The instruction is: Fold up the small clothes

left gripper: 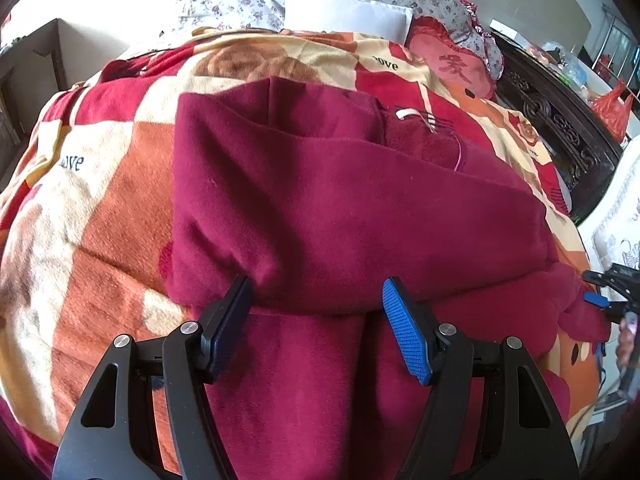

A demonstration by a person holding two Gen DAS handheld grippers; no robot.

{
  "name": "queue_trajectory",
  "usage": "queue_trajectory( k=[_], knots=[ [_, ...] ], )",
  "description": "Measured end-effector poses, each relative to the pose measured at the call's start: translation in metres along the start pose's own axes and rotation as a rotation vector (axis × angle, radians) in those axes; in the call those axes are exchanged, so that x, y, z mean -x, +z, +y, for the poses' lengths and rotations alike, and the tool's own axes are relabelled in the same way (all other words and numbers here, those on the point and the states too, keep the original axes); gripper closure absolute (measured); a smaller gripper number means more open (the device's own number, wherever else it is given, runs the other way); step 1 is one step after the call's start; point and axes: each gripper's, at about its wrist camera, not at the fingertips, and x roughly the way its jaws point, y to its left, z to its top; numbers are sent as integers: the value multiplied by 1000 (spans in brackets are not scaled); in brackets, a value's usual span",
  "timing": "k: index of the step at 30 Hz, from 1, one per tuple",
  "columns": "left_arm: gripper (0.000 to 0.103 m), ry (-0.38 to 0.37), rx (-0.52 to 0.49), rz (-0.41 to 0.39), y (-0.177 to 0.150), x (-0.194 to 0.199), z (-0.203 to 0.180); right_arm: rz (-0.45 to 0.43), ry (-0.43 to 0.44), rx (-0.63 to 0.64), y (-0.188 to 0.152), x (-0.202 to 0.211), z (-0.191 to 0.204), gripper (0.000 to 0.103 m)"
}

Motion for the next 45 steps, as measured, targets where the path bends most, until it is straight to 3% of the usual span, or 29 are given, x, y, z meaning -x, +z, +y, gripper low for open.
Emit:
queue_trajectory(
  k=[3,8,10,12,16,20,25,27,30,32,34,36,40,44,45],
  knots=[
    [35,-7,26,0,2,0,8,46,-38,-62,10,-18,-8,52],
    [35,-26,59,2,1,-2,15,59,-23,-118,19,-24,-15,52],
    [35,-30,61,4,-1,-2,16,59,-51,-66,18,-26,-12,61],
    [35,-36,61,2,-2,0,16,41,-96,-4,16,-23,-8,90],
    [35,-33,67,-10,-1,7,23,-20,-55,19,11,1,-8,97],
    [35,-16,101,-38,5,20,39,-156,24,157,4,53,32,97],
    [35,-10,187,-97,16,39,62,-302,235,527,-35,122,143,97],
    [35,-4,211,-117,18,45,69,-315,351,686,-63,132,185,97],
    [35,7,234,-129,18,50,78,-215,453,902,-116,110,240,97],
    [35,13,240,-127,17,51,82,-114,422,962,-141,68,259,97],
    [35,17,244,-118,16,50,86,11,312,965,-157,20,261,97],
    [35,21,238,-115,15,48,89,44,286,917,-159,-1,250,97],
    [35,26,240,-95,16,37,88,-7,263,865,-150,-3,242,93],
    [35,10,246,-89,14,32,82,-118,256,895,-139,9,264,57],
    [35,7,239,-86,14,30,80,-160,253,906,-131,7,272,57]
  ],
)
